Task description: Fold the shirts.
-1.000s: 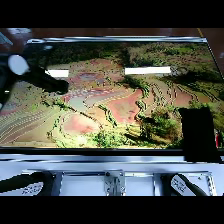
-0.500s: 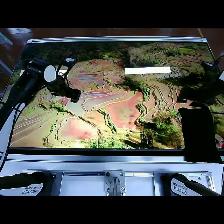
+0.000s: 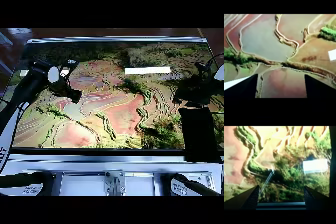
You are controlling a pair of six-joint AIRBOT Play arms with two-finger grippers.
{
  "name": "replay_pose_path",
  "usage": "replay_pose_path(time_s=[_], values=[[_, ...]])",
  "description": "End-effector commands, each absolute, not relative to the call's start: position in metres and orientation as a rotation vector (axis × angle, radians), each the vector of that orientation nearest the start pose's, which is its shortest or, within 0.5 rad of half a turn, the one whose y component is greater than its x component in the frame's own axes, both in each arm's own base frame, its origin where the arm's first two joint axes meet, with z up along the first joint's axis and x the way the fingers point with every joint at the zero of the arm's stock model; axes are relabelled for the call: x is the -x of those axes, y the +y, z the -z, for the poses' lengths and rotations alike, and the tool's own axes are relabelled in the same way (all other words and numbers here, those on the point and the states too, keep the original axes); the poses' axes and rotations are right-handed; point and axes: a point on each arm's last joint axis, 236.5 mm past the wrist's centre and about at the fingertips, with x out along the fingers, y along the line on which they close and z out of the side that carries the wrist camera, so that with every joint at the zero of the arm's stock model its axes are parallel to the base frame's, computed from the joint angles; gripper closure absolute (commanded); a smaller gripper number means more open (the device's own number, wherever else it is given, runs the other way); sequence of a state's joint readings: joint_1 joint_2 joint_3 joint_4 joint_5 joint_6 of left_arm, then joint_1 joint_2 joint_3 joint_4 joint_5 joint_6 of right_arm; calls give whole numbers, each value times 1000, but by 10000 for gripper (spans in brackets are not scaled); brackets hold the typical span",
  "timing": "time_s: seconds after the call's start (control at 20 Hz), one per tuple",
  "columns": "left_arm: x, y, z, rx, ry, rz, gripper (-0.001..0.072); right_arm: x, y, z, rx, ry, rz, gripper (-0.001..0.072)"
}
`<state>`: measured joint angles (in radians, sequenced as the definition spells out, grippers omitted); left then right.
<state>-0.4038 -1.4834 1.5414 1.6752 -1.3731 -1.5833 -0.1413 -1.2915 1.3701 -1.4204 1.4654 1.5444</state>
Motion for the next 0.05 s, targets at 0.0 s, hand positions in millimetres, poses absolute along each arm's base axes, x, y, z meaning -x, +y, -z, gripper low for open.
replay_pose_path(time_s=[0.0], values=[[-404, -146, -47, -338, 1277, 261, 10, -363, -15, -62, -192, 1370, -16, 38]])
